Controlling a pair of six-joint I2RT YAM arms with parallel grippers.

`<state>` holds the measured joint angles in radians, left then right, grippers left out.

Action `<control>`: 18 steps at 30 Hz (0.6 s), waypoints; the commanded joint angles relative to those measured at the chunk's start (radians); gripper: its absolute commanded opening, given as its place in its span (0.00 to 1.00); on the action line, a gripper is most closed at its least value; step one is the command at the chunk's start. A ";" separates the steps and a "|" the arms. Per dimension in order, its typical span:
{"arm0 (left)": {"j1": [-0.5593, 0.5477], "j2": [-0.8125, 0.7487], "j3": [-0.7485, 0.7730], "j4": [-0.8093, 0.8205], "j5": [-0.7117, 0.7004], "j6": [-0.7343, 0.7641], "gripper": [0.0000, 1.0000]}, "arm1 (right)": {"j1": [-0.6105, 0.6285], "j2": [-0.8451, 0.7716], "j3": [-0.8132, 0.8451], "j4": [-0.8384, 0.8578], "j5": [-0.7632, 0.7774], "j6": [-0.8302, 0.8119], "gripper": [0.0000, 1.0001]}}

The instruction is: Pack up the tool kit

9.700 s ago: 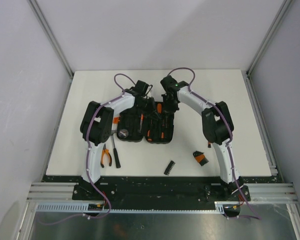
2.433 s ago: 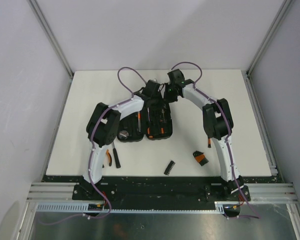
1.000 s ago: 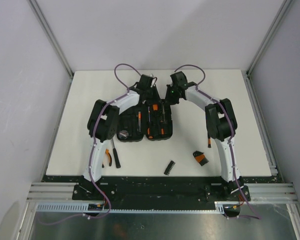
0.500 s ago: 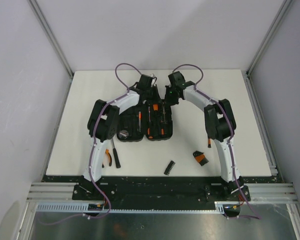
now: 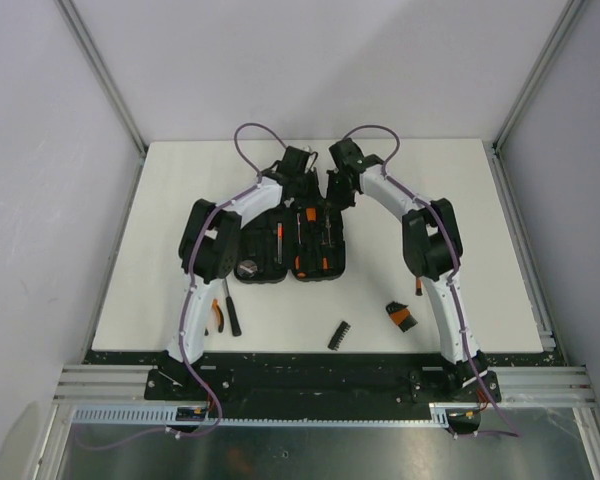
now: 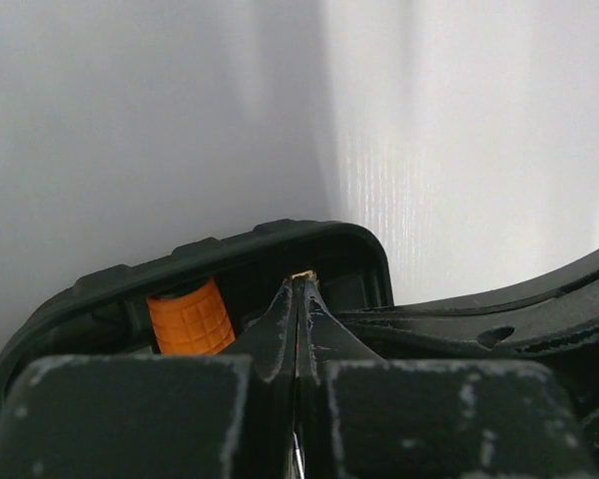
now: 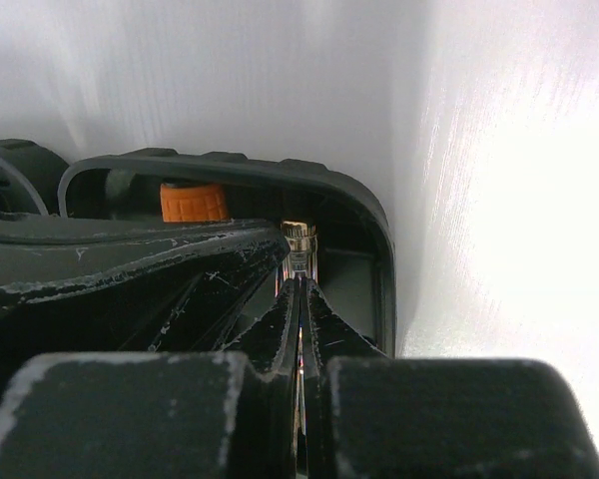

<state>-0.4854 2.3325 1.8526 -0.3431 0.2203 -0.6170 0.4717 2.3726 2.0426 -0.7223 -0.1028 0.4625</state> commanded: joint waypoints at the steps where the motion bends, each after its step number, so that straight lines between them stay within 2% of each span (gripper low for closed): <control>1: -0.075 0.089 0.016 -0.147 -0.009 0.021 0.00 | 0.068 0.184 -0.058 -0.186 -0.006 0.016 0.00; 12: -0.101 0.178 0.179 -0.377 -0.024 0.017 0.00 | 0.083 0.259 0.012 -0.264 -0.060 0.091 0.00; 18: -0.121 0.191 0.187 -0.446 -0.008 0.026 0.00 | 0.093 0.283 0.042 -0.305 -0.078 0.091 0.00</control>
<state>-0.5041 2.4207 2.0716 -0.6033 0.1532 -0.6022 0.4709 2.4542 2.1685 -0.8474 -0.1043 0.5209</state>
